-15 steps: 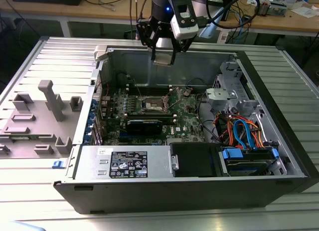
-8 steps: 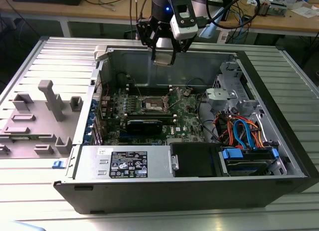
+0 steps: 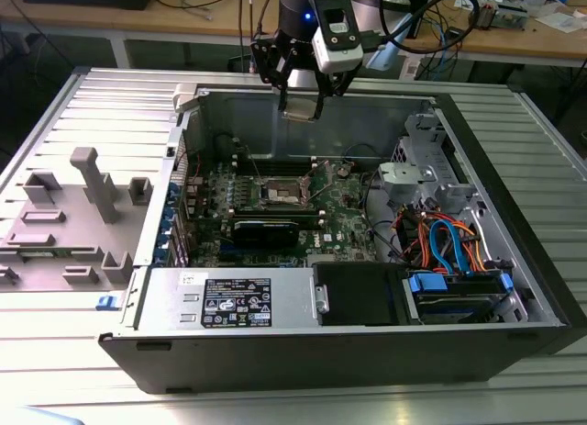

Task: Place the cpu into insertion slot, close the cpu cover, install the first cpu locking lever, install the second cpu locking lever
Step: 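Place the cpu into insertion slot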

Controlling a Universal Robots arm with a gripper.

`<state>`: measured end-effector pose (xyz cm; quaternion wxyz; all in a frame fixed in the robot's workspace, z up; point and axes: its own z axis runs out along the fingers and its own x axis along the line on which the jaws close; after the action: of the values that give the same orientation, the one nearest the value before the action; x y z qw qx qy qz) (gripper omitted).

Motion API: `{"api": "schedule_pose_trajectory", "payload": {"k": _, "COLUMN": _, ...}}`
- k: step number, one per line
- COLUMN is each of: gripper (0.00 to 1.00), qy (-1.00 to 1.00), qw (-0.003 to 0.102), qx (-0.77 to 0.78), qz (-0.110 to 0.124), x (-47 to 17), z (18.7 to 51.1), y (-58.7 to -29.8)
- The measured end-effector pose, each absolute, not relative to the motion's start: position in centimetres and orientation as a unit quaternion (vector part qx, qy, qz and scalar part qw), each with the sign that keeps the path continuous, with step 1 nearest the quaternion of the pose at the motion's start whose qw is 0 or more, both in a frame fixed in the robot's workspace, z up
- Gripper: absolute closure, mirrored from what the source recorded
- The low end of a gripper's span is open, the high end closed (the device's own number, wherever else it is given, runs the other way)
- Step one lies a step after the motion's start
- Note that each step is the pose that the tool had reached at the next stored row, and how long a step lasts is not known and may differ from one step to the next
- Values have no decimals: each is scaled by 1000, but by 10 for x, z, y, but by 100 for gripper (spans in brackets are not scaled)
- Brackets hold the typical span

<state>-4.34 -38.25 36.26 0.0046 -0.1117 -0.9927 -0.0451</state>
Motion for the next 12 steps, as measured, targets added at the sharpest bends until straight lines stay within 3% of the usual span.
{"api": "schedule_pose_trajectory", "payload": {"k": 12, "gripper": 45, "qy": -991, "qw": 4, "qx": -126, "qz": -45, "x": -43, "z": 363, "y": -382}}
